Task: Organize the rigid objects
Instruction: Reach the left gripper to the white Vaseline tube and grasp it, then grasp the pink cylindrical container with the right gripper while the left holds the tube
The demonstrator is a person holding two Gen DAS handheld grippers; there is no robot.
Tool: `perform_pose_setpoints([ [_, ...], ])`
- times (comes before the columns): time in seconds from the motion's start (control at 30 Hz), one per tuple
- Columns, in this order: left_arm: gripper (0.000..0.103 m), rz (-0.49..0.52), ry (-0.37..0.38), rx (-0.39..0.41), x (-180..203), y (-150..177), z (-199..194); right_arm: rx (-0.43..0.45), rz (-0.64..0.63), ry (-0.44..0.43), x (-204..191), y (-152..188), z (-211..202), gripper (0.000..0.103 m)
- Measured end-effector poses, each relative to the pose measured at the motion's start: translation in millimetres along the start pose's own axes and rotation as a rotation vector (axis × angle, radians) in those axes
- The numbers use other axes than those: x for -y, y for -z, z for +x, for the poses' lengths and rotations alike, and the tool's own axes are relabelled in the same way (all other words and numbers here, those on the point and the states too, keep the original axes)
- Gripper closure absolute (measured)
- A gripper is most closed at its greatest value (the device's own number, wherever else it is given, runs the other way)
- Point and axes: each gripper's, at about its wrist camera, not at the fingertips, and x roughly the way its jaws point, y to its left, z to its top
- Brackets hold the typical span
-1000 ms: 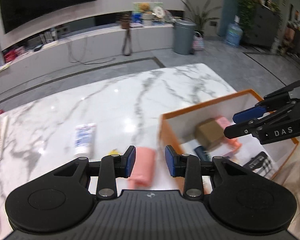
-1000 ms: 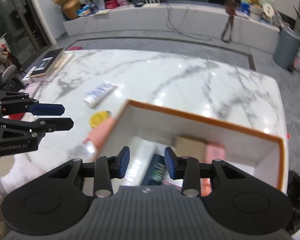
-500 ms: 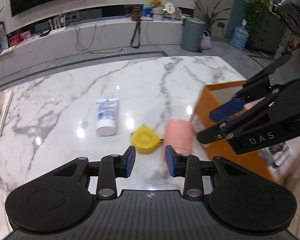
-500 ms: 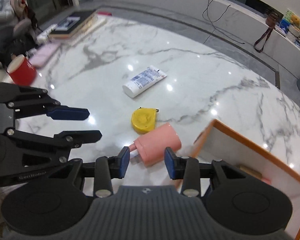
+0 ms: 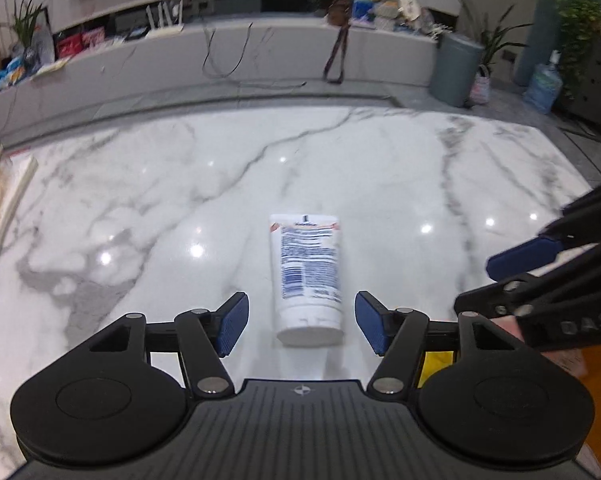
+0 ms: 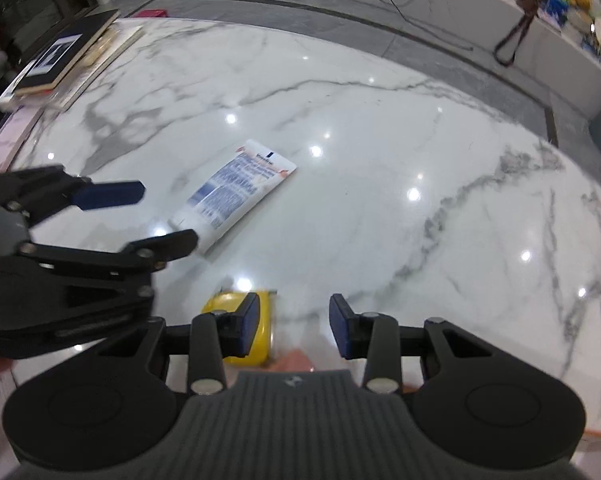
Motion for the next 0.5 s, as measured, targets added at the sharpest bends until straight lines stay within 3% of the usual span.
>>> perform_pose_setpoints([
  [0.17, 0.034, -0.020, 0.002, -0.030, -0.9, 1.1, 13.9, -0.012, -0.008, 0.002, 2.9, -8.0, 17.1, 0.065],
  [0.2, 0.037, -0.016, 0.002, -0.034, -0.1, 1.4, 14.7, -0.016, -0.007, -0.003, 3.6, -7.6, 19.2, 0.065],
  [0.27, 0.052, -0.018, 0.021, -0.056, 0.6, 2.1, 16.4, -0.020, -0.006, -0.015, 4.2, -5.7, 21.6, 0.065],
  [0.5, 0.053, -0.056, 0.022, -0.121, -7.0, 14.1, 2.1, -0.020, -0.016, -0.069, -5.3, 7.1, 18.0, 0.063],
])
